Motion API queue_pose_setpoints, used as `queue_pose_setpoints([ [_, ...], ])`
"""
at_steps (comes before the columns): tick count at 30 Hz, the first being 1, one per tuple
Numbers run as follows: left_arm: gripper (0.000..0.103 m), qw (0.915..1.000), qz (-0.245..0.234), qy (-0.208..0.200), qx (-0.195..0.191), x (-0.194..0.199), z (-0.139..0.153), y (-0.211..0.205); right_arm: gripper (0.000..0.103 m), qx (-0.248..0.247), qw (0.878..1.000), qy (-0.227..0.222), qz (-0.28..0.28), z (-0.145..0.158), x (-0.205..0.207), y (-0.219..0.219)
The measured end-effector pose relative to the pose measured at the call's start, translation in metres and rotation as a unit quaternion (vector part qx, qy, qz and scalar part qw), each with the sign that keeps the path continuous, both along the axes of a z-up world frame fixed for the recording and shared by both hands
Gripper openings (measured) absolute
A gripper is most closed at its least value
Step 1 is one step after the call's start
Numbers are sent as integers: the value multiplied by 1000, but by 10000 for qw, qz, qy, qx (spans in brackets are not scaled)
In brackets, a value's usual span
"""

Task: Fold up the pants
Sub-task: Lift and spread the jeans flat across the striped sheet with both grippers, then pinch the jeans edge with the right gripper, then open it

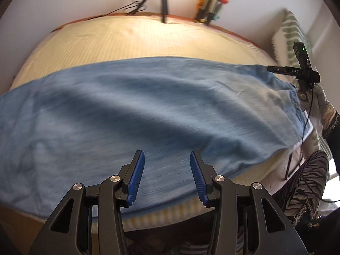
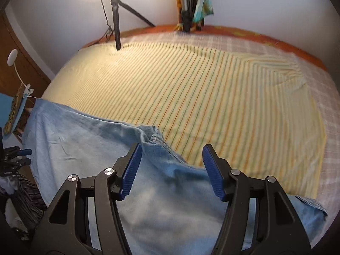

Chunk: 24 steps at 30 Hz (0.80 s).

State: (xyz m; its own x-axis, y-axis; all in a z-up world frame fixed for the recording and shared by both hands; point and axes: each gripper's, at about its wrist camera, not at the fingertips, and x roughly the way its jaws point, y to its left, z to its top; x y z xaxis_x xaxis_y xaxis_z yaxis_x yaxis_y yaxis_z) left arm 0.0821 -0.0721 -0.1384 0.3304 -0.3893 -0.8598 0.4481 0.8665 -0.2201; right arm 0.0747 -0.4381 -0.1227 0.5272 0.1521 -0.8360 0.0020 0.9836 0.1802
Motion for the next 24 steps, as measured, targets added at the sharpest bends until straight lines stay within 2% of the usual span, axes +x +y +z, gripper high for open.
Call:
queue_pose_setpoints([
  [4, 43, 9999, 83, 21, 117, -1, -7, 9, 63, 23, 9998, 192, -53, -21, 16, -3],
  [9, 43, 9998, 142, 62, 132, -3, -12, 20, 61, 297, 9993, 215, 58, -23, 22, -5],
  [10, 43, 9998, 150, 61, 112, -3, -12, 21, 57, 320, 9993, 177, 125, -22, 22, -3],
  [12, 43, 9998, 171, 55, 104, -2, -12, 22, 20, 296, 9993, 105, 199, -20, 23, 4],
  [15, 43, 9998, 121, 33, 166, -3, -13, 21, 13, 81, 9994, 137, 301, -17, 26, 13],
  [18, 43, 9996, -27, -12, 298, -5, -14, 19, 8, -618, 9970, 58, 473, -12, 31, 22],
  [20, 43, 9993, -77, 39, 367, -5, -14, 20, 8, -649, 9973, 195, 283, -18, 44, 18],
  [22, 43, 9988, -51, 109, 466, -5, -13, 25, 10, -834, 9952, 388, 336, -28, 50, 23],
  [23, 43, 9985, -43, 127, 533, -6, -12, 28, 12, -1001, 9938, 348, 338, -29, 50, 27],
  [24, 43, 9980, -6, 118, 614, -6, -11, 32, 20, -1109, 9930, 303, 274, -26, 49, 28],
])
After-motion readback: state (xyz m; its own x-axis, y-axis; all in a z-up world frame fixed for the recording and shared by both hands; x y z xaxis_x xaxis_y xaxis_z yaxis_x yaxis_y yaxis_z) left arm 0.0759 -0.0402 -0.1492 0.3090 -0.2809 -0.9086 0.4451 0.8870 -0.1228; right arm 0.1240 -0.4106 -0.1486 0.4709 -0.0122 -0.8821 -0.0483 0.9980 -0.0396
